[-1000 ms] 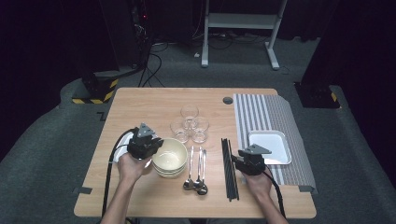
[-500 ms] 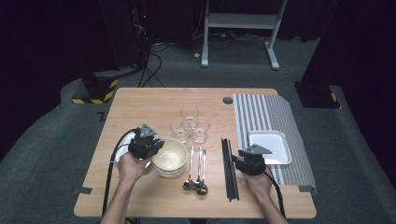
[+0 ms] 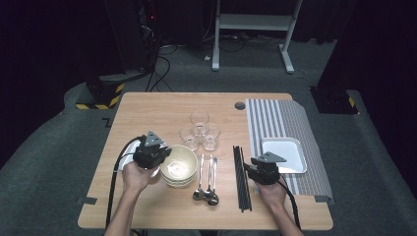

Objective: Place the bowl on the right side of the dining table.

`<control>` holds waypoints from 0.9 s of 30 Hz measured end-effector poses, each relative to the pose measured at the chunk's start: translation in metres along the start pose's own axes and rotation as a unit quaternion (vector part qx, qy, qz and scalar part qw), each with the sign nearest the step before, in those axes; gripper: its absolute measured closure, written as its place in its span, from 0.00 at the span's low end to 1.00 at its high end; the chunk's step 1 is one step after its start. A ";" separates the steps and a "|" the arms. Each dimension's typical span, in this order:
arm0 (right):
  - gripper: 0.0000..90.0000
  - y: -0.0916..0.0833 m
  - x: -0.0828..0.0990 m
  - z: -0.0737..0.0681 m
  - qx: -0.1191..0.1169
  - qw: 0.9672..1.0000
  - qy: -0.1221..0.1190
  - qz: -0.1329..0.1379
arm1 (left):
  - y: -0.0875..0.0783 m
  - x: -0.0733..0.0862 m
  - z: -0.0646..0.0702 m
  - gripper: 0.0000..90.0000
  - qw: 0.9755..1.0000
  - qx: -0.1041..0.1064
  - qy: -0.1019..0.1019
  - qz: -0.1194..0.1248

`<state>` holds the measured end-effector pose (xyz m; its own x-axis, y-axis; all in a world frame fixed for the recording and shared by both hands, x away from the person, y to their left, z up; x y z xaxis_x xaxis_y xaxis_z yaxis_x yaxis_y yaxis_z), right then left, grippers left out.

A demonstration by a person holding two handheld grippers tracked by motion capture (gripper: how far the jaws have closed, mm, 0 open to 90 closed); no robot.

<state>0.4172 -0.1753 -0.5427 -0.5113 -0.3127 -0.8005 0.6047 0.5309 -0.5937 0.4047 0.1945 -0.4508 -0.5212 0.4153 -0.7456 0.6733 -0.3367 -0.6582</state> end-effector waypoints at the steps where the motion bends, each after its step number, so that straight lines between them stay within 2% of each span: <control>1: 0.63 0.000 0.000 0.000 0.000 1.000 0.000 0.000 | -0.001 0.000 0.000 0.92 1.000 0.000 0.000 0.003; 17: 0.63 0.000 0.000 0.000 0.000 1.000 -0.001 0.001 | -0.006 -0.002 0.005 0.93 0.999 -0.017 0.010 0.025; 27: 0.63 0.000 0.000 0.000 0.000 1.000 0.000 0.001 | -0.009 -0.004 0.004 0.93 0.999 -0.007 -0.001 0.035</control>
<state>0.4172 -0.1755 -0.5427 -0.5110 -0.3113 -0.8012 0.6052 0.5316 -0.5925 0.3985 0.1922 -0.4428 -0.4736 0.3899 -0.7898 0.7154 -0.3528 -0.6031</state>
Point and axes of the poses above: each handheld gripper's, and its own axes: y roughly forward along the jaws, x roughly out of its underside, z roughly to its right, the point moved 3 cm from there along y, roughly forward along the jaws, and after that the axes turned 5 degrees about -x, right-handed, at the moved point
